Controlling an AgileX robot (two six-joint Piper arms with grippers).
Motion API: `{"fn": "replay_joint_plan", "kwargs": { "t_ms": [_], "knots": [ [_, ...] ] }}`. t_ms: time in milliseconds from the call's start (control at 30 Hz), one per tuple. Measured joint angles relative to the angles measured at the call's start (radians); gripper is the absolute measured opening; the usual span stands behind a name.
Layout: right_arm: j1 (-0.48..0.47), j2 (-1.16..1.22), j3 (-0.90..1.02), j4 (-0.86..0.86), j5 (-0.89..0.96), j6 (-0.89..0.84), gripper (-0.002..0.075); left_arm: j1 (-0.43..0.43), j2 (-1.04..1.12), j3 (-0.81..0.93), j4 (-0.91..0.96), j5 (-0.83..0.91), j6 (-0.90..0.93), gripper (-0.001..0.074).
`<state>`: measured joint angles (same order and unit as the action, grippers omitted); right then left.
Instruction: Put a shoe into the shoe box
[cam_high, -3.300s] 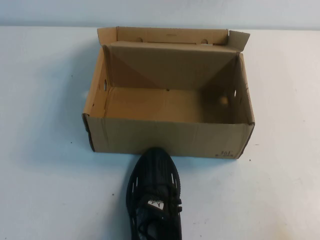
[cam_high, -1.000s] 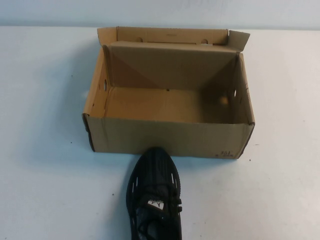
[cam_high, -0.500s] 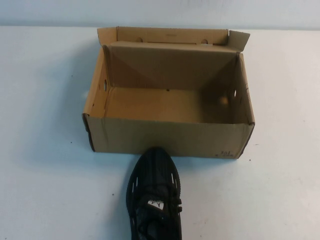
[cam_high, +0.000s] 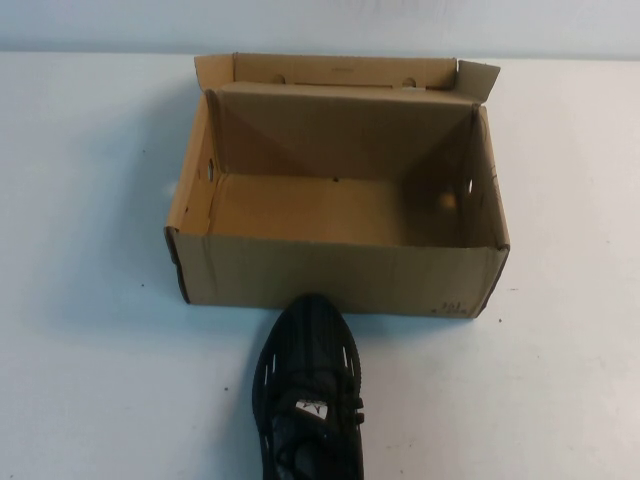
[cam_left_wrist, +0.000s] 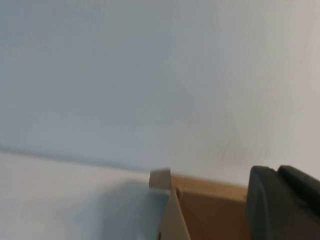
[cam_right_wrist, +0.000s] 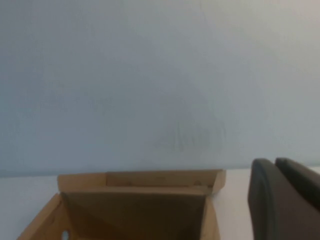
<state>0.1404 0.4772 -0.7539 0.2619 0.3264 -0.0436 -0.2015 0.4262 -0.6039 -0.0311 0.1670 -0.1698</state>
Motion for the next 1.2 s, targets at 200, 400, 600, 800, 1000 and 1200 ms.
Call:
{"fn": "replay_joint_plan", "kwargs": {
  "t_ms": [200, 400, 600, 800, 1000, 1200],
  "knots": [
    [0.0, 0.005, -0.002, 0.088, 0.052, -0.01, -0.0016, 0.0, 0.049, 0.0, -0.018, 0.21, -0.017, -0.0004],
    [0.0, 0.022, -0.013, 0.112, 0.113, -0.011, -0.0016, 0.0, 0.13, -0.063, -0.038, 0.437, 0.064, -0.0004],
    [0.0, 0.181, -0.157, 0.159, 0.383, -0.09, -0.0016, 0.0, 0.246, -0.195, -0.047, 0.64, 0.111, -0.0004],
    [0.0, 0.442, -0.378, 0.224, 0.721, -0.18, -0.0016, 0.0, 0.338, -0.283, -0.16, 0.74, 0.17, -0.0004],
    [0.052, 0.599, -0.404, 0.344, 0.805, -0.262, -0.0016, 0.0, 0.411, -0.287, -0.272, 0.803, 0.265, -0.0004],
    [0.246, 0.659, -0.398, 0.251, 0.803, -0.217, -0.0016, 0.0, 0.471, -0.287, -0.281, 0.826, 0.274, -0.0004]
  ]
}}
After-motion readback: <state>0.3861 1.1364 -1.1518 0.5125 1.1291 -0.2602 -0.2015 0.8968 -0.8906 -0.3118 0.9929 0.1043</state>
